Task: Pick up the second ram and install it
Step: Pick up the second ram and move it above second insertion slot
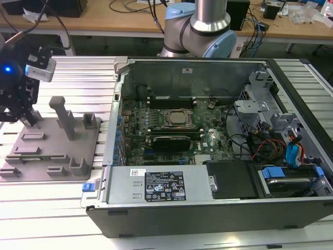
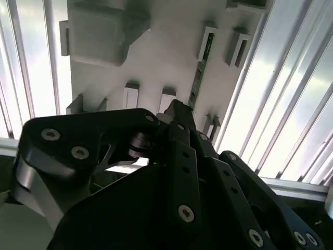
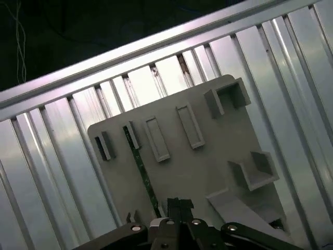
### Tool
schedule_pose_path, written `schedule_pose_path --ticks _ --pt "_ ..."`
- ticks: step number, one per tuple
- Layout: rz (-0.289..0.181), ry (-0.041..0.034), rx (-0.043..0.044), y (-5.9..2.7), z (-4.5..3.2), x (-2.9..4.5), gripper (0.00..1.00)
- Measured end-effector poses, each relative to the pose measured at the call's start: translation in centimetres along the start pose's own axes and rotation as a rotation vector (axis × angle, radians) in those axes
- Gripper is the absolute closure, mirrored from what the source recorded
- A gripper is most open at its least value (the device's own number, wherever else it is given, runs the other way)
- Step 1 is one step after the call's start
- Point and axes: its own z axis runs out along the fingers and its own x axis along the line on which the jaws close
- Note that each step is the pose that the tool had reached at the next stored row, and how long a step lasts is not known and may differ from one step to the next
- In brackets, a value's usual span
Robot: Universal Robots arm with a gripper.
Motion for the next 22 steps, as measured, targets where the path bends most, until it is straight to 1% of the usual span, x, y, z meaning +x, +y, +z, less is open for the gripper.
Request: schedule_pose_path --ticks 1,4,6,7,11,14,18,19,22 --pt "-0.046 0.0015 -0.0005 0.0 0.07 0.0 0.92" --pt "-0.145 0.0046 -0.0017 0.0 0.21 0.0 0.92" --pt "-0.188 0.0068 -0.0021 0.02 0.27 0.0 0.92" --pt "-0.193 0.0092 -0.002 0.01 0.28 0.01 0.92" --pt "-0.193 0.0099 -0.0019 0.03 0.32 0.02 0.92" --pt "-0.193 0.01 -0.0018 0.26 0.38 0.11 0.92" --pt "-0.194 0.01 -0.0019 1.12 0.6 0.6 0.92" --pt "-0.194 0.0099 -0.0018 1.31 0.88 0.72 0.92" --pt "-0.194 0.01 -0.0018 1.66 1.34 0.94 0.92"
